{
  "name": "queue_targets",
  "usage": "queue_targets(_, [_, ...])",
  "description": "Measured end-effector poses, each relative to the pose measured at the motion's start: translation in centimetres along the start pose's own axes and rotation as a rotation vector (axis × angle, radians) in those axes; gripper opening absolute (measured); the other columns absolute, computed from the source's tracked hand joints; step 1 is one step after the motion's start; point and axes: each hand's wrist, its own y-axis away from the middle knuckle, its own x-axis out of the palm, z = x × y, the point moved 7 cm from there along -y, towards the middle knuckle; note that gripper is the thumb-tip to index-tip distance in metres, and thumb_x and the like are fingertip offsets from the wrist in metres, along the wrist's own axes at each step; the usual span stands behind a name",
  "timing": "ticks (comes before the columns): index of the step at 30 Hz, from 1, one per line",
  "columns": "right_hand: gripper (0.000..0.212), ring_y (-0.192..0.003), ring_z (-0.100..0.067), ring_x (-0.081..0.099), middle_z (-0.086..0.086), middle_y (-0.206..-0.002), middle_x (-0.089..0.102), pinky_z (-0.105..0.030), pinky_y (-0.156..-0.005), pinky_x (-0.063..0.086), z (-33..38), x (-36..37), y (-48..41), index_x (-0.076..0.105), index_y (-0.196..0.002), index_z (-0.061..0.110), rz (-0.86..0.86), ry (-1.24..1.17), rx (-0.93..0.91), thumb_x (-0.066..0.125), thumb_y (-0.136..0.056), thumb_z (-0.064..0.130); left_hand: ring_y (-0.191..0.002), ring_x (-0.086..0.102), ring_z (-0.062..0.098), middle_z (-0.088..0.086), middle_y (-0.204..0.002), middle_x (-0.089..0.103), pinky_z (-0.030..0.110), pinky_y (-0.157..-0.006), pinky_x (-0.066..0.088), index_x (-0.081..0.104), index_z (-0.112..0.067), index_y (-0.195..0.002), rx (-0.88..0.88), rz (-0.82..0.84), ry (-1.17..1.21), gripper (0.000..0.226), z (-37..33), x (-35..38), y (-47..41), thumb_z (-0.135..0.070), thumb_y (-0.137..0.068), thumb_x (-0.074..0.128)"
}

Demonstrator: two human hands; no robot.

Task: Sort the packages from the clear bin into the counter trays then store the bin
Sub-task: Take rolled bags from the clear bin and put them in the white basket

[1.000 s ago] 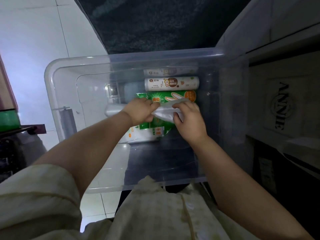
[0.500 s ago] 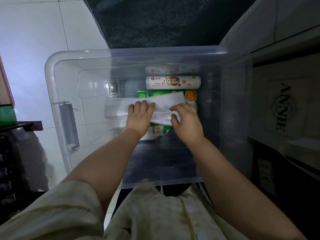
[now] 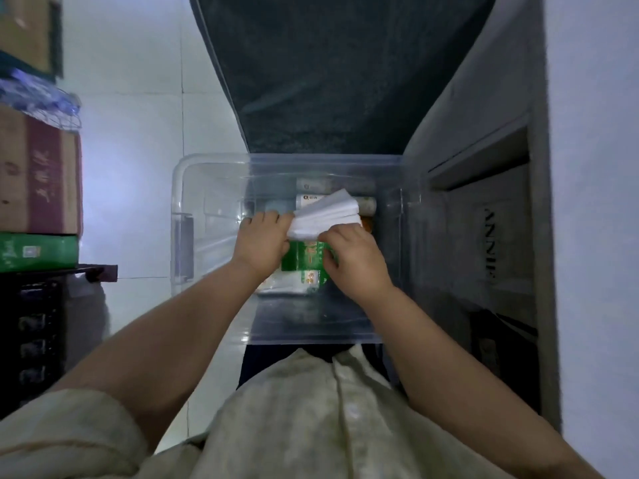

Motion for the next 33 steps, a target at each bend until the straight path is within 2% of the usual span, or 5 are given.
queue_targets(4, [0.023,-0.095,-0.034,0.057,-0.012,-0.100,0.065,-0.043,-0.078,0.046,3.4,-4.6,2.4,0.067,-0.101,0.006,-0.029,0.111,-0.091,0.063,-0.078,0.007,-0.106,0.050,0.034,0.013,-0.117,0.057,0.041,-0.080,0.037,0.048,-0.019,-0.132,-0.037,-0.096,0.002,0.050,-1.2,-6.3,2.7,-0.023,-0.084,0.060])
queue_targets(9, [0.023,-0.104,-0.032,0.055,-0.009,-0.107,0.064,-0.040,-0.080,0.043,5.3,-8.8,6.3,0.067,-0.103,0.009,-0.136,0.202,-0.028,0.062,-0.080,0.011,-0.104,0.048,0.031,0.009,-0.114,0.057,0.039,-0.078,0.035,0.049,-0.025,-0.130,0.019,-0.214,0.008,0.048,-3.5,-12.5,5.8,-0.027,-0.083,0.060])
queue_targets(18, [0.023,-0.081,-0.034,0.057,-0.009,-0.087,0.064,-0.044,-0.066,0.049,11.3,-10.0,17.3,0.067,-0.092,0.010,-0.530,0.227,0.264,0.072,-0.070,0.011,-0.096,0.049,0.030,0.005,-0.104,0.058,0.036,-0.070,0.025,0.053,-0.030,-0.121,0.406,-0.395,-0.001,0.046,-9.6,-20.2,14.9,-0.031,-0.076,0.066])
queue_targets(29, [0.034,-0.104,-0.026,0.049,-0.006,-0.111,0.061,-0.037,-0.089,0.045,13.4,-12.5,41.5,0.063,-0.112,0.015,-0.916,0.155,0.746,0.067,-0.078,0.015,-0.095,0.050,0.030,0.004,-0.103,0.058,0.037,-0.070,0.033,0.052,-0.030,-0.121,0.934,-0.368,0.084,0.044,-27.2,-21.2,30.2,-0.030,-0.078,0.060])
queue_targets(33, [0.033,-0.111,-0.014,0.045,0.006,-0.121,0.055,-0.025,-0.093,0.037,12.8,-13.2,53.1,0.057,-0.118,0.026,-1.130,-0.051,0.897,0.062,-0.086,0.022,-0.087,0.055,0.028,-0.001,-0.093,0.056,0.035,-0.066,0.043,0.055,-0.032,-0.115,1.101,-0.198,0.242,0.042,-35.8,-19.8,37.2,-0.030,-0.074,0.059])
